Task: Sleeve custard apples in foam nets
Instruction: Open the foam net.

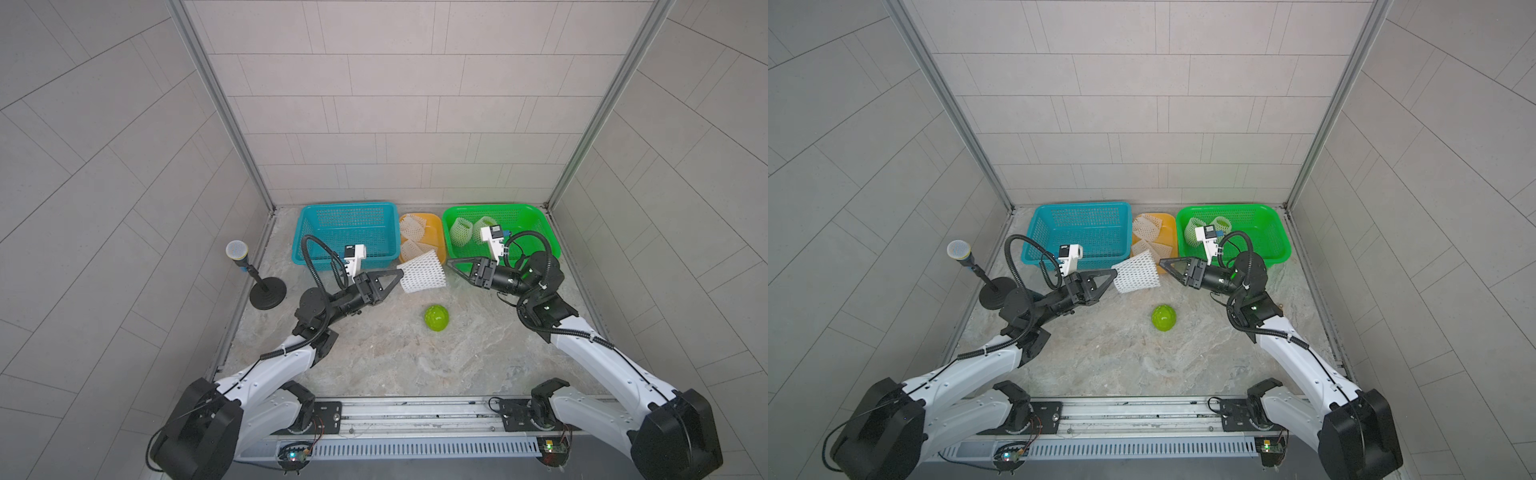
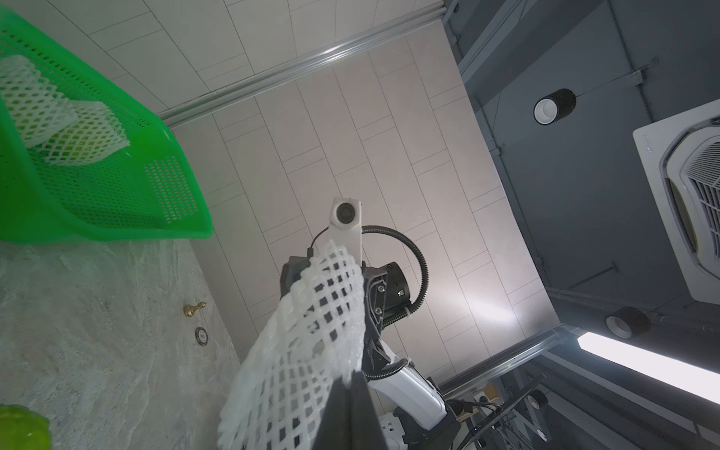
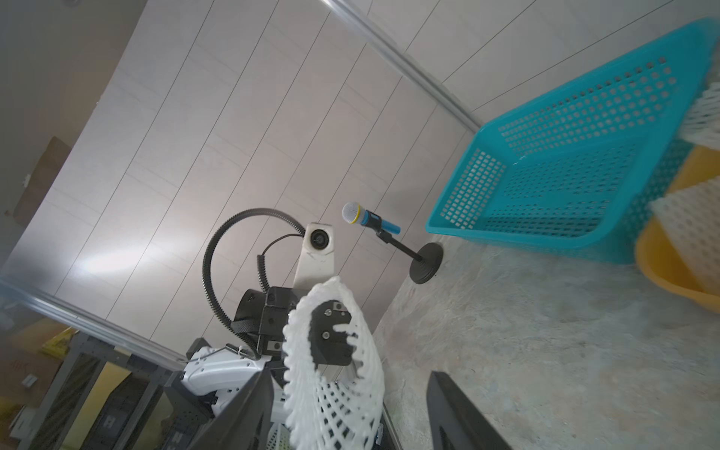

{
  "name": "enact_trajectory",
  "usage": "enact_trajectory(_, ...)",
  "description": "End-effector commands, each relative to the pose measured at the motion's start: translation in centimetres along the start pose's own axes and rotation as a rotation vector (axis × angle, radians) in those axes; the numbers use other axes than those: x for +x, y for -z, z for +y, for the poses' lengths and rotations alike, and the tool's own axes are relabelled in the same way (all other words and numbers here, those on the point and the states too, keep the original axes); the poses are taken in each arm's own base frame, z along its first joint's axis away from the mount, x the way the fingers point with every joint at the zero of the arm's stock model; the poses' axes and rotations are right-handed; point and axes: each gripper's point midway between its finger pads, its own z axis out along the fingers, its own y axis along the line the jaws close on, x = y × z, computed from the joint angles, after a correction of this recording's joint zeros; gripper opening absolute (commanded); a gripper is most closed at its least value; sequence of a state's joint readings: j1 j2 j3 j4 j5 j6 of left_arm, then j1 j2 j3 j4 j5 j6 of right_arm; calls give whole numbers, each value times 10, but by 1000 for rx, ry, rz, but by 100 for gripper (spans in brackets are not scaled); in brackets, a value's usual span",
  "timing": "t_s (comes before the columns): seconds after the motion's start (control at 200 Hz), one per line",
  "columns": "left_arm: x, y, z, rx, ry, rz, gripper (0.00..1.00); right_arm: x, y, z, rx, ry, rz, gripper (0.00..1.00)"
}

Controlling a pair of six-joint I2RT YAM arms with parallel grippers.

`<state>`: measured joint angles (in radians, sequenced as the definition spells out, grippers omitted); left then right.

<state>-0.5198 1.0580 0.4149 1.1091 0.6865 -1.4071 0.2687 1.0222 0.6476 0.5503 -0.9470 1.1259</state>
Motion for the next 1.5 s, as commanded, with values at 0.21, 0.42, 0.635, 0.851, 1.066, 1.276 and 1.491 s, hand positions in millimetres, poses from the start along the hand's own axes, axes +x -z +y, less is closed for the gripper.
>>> enact_trajectory(0.21,-12,-1,-45,160,-69,-39,0,1,3,-42,42,-111,-98,67)
enact_trajectory(0.42,-7,-14,-51,186,-61,26,0,19,-29,-18,-89,-114,-52,65)
enact_trajectory(0.635,-6,-16,-47,178,-63,18,0,35,-48,28,-278,-92,28,65)
enact_trajectory(0.851,1,-13,-28,138,-39,27,0,27,-41,69,-454,-93,24,65)
enact_trajectory(1.066,4,-14,-26,136,-38,42,0,39,-50,97,-526,-66,98,68)
enact_trajectory(1.276,5,-14,-29,143,-47,49,0,54,-61,93,-526,-99,164,69)
enact_trajectory(1.491,2,-10,-34,151,-71,20,0,49,-56,88,-510,-97,153,62)
